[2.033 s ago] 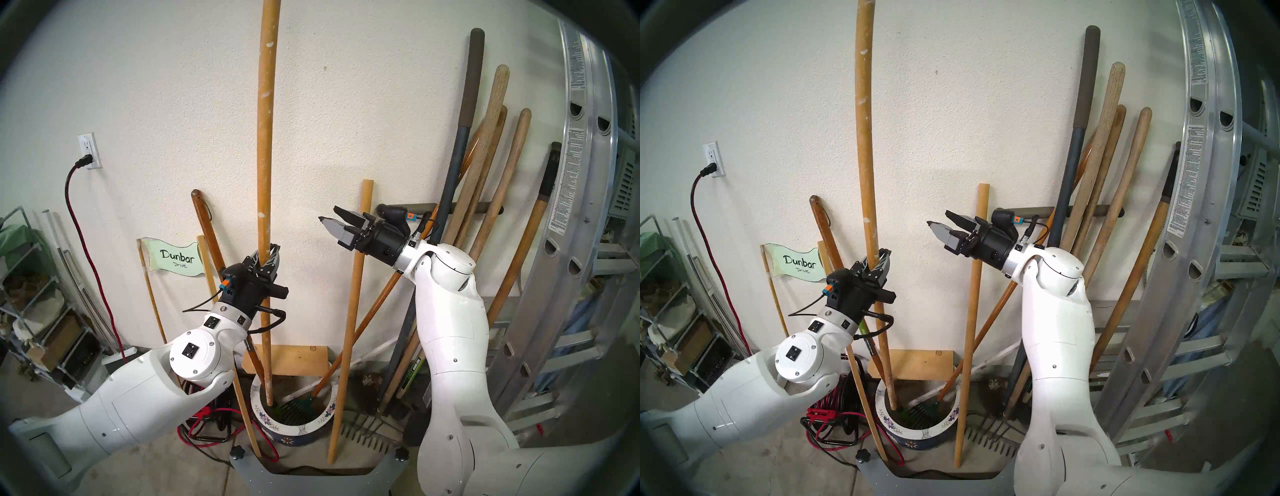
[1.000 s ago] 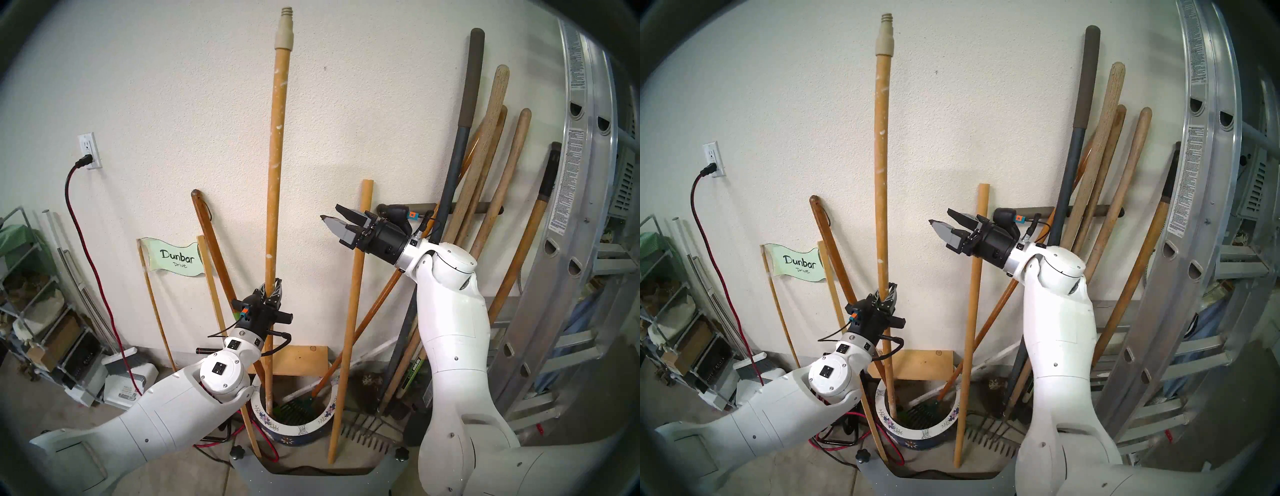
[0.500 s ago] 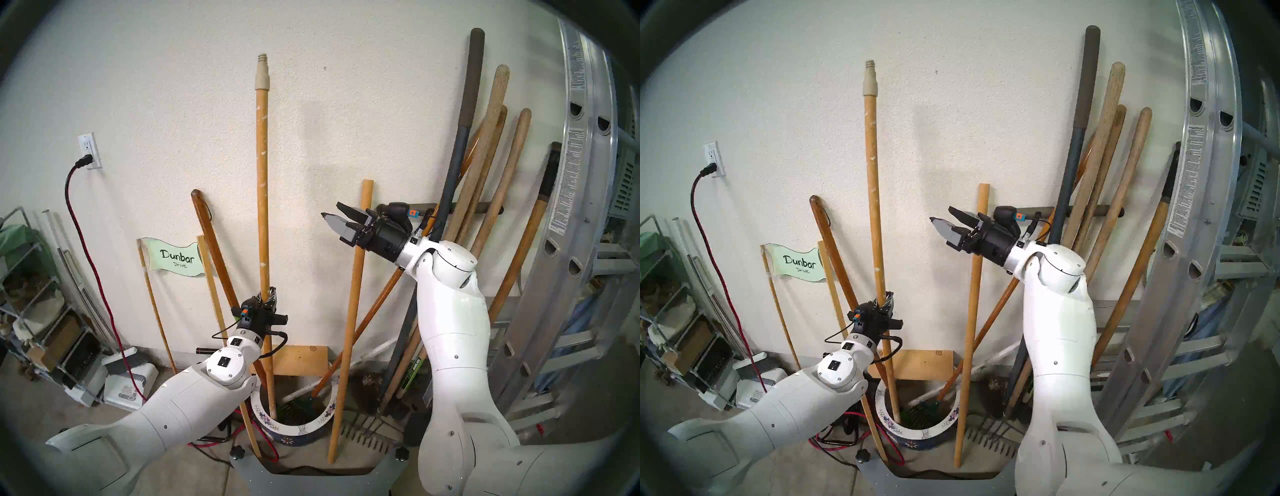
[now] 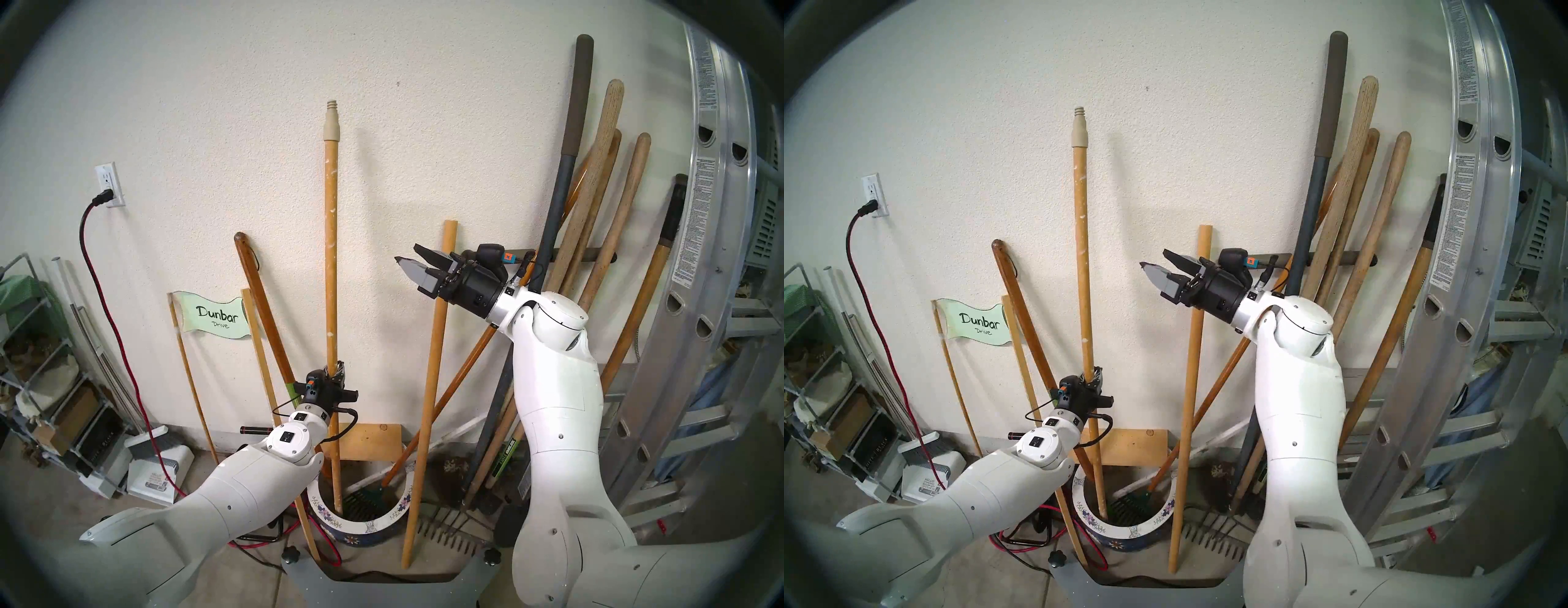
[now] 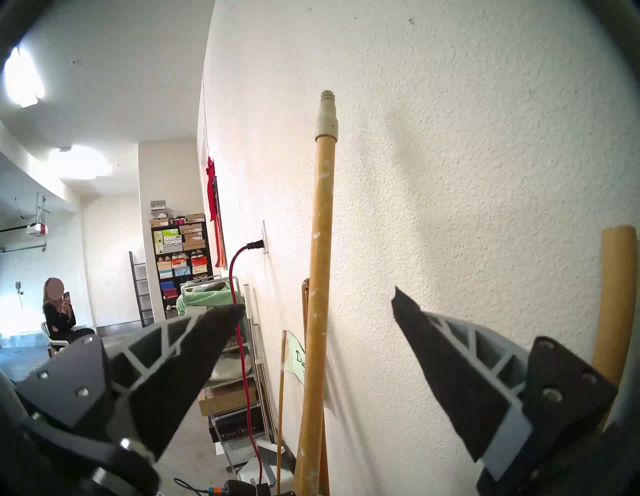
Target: Put wooden sticks into the pot
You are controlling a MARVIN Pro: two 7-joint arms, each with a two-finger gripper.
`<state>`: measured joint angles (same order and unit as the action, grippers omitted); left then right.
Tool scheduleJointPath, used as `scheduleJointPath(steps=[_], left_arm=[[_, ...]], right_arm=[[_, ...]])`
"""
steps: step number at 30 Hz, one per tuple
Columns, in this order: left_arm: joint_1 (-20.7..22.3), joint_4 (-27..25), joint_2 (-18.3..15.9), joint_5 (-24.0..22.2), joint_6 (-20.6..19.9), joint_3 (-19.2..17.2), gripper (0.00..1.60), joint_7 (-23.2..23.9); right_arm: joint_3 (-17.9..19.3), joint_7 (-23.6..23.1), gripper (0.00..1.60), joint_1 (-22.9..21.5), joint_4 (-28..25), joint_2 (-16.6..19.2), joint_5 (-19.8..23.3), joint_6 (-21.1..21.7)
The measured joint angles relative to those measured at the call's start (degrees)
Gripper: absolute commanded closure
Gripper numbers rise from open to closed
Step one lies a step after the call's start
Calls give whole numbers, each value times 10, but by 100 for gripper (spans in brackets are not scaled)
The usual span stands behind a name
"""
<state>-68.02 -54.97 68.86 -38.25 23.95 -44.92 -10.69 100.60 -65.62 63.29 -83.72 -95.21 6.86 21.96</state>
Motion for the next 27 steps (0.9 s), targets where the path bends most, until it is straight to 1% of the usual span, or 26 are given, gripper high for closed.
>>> scheduleJointPath(steps=[5, 14, 17, 23, 24, 26, 27], left_arm=[[23, 62, 23, -9, -14, 4, 160, 20], [62, 149, 59, -13, -26, 12, 160, 50], [72, 172, 70, -14, -26, 15, 160, 58], [96, 232, 94, -15, -24, 20, 160, 79], [101, 245, 99, -15, -23, 21, 154, 82], [107, 263, 106, -15, -21, 22, 156, 86], [112, 277, 111, -16, -19, 22, 152, 89]], right_arm=[[1, 3, 0, 4, -2, 0, 0, 3], [1, 8, 0, 10, -4, 0, -1, 5], [1, 9, 0, 11, -4, -1, -1, 5], [3, 12, 0, 11, -3, -1, 0, 1], [3, 12, 0, 10, -2, -1, 0, 0], [4, 13, 0, 9, -1, -1, 1, -1], [4, 13, 0, 9, -1, -1, 1, -2]])
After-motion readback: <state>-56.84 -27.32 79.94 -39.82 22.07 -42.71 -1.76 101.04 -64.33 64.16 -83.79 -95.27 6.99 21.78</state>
